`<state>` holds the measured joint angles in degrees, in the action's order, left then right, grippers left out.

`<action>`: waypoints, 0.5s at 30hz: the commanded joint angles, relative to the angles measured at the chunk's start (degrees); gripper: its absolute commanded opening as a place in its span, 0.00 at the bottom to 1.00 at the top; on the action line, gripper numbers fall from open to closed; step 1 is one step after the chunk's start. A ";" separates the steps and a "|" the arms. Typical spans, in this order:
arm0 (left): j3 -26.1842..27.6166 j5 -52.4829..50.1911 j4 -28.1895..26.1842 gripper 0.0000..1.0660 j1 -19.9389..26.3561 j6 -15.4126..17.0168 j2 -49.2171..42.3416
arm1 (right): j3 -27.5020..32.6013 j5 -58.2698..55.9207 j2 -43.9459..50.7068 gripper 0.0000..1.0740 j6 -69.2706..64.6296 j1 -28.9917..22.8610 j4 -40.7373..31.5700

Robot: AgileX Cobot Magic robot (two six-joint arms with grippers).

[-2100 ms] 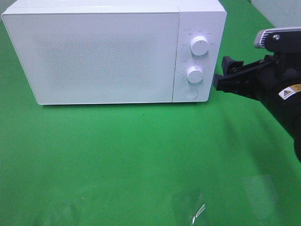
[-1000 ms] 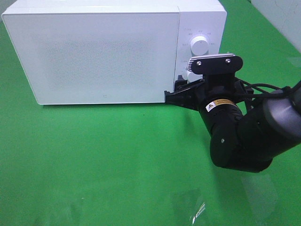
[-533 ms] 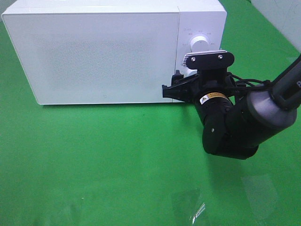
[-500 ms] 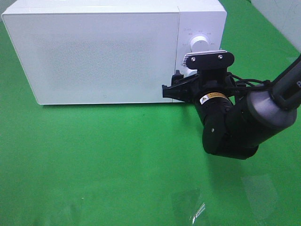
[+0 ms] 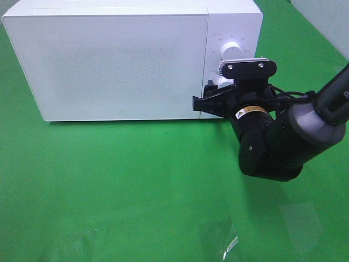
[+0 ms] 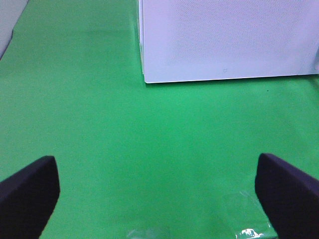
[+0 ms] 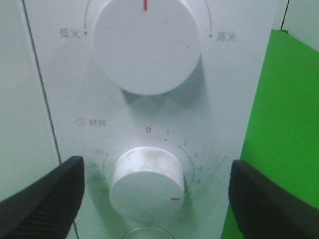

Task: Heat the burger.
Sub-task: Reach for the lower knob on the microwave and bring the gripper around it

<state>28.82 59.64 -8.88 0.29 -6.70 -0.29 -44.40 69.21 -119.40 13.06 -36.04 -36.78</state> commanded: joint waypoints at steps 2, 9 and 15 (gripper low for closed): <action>0.00 -0.52 -0.40 0.94 0.06 0.11 -1.15 | -0.63 0.52 -0.34 0.71 -0.74 0.63 2.46; 0.00 -0.52 -0.40 0.94 0.06 0.11 -1.15 | -2.35 0.69 -2.06 0.71 -0.69 0.63 2.86; 0.00 -0.52 -0.40 0.94 0.06 0.11 -1.15 | -2.64 1.20 -1.89 0.70 -0.57 0.63 2.86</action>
<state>28.82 59.64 -8.88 0.29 -6.70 -0.29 -45.89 69.10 -121.52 12.26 -35.70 -35.24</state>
